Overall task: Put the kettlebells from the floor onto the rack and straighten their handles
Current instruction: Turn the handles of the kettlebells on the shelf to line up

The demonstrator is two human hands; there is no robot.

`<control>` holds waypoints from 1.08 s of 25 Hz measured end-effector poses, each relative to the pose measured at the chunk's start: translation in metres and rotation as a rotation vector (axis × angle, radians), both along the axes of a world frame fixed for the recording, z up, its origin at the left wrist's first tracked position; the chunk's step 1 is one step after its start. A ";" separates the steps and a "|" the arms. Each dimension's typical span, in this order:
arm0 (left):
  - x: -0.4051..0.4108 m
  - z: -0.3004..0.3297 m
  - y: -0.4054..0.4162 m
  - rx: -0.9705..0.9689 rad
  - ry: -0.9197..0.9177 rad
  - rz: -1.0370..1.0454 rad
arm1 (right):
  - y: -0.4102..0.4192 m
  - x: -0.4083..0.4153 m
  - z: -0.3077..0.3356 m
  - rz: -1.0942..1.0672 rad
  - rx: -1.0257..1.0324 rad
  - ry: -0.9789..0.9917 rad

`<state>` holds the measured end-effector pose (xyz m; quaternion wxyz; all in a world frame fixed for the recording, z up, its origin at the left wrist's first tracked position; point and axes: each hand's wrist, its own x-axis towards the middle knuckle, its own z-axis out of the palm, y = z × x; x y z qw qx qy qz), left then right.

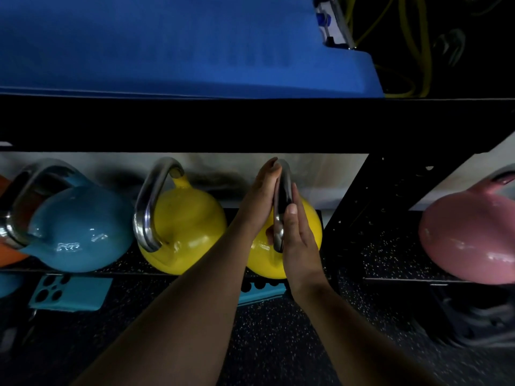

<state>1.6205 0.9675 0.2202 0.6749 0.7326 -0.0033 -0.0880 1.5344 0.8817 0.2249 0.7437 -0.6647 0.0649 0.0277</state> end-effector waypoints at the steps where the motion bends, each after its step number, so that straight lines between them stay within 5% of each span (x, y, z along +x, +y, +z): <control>1: 0.000 0.000 0.000 -0.001 -0.003 -0.005 | -0.001 0.000 0.000 0.001 0.004 0.000; 20: 0.001 0.000 0.001 0.003 -0.025 0.011 | -0.007 0.002 0.004 0.056 -0.003 -0.009; 27: 0.006 0.008 0.009 0.263 -0.061 -0.002 | -0.011 0.003 0.000 0.080 -0.176 -0.014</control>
